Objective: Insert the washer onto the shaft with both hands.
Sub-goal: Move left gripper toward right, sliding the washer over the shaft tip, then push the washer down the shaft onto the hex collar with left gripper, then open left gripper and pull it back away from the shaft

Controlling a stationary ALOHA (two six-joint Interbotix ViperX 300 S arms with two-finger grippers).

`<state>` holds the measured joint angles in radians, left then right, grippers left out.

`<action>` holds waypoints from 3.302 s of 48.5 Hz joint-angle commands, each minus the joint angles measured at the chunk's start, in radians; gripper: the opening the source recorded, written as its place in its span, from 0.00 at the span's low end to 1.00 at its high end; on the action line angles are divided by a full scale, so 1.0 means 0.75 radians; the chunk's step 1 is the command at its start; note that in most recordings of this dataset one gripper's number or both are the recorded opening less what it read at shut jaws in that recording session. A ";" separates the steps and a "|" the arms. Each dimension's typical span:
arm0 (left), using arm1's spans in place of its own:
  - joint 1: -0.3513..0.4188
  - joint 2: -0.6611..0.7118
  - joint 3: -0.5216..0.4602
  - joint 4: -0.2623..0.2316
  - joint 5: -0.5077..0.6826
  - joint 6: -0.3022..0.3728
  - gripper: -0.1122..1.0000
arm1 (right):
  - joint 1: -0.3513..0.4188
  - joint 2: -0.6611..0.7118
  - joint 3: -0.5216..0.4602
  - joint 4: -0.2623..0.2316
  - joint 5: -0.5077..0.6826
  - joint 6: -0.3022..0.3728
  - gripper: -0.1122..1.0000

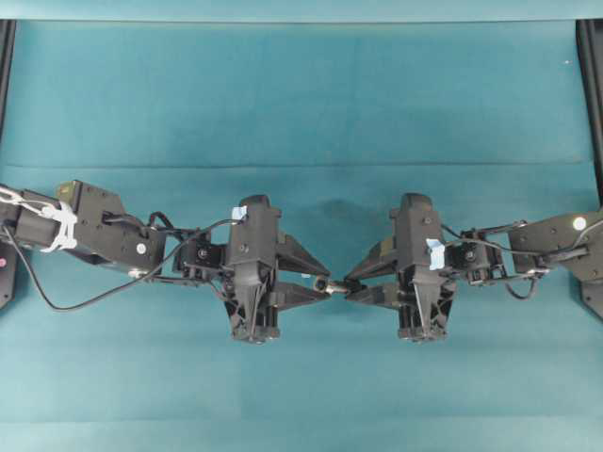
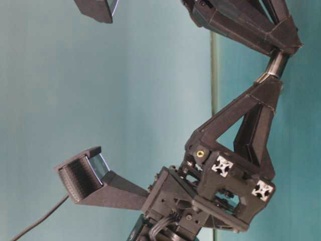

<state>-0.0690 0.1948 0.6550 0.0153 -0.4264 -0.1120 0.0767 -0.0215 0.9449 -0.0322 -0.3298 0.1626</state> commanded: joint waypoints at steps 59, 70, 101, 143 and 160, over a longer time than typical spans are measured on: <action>0.000 0.080 -0.133 0.000 -0.012 0.000 0.42 | 0.004 0.039 -0.055 0.002 -0.020 0.004 0.10; 0.000 0.080 -0.133 0.000 0.029 -0.002 0.42 | 0.004 0.039 -0.055 0.002 -0.020 0.004 0.10; 0.018 0.070 -0.139 0.000 0.061 -0.002 0.67 | 0.004 0.039 -0.055 0.002 -0.016 0.002 0.10; 0.016 -0.123 -0.096 0.000 0.284 0.006 0.87 | 0.004 0.037 -0.051 0.002 -0.004 0.006 0.10; -0.004 -0.321 0.086 0.000 0.372 0.000 0.87 | 0.004 0.035 -0.047 0.002 -0.002 0.006 0.10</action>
<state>-0.0690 -0.0015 0.7041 0.0153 -0.1442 -0.1104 0.0782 0.0169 0.9173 -0.0322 -0.3267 0.1626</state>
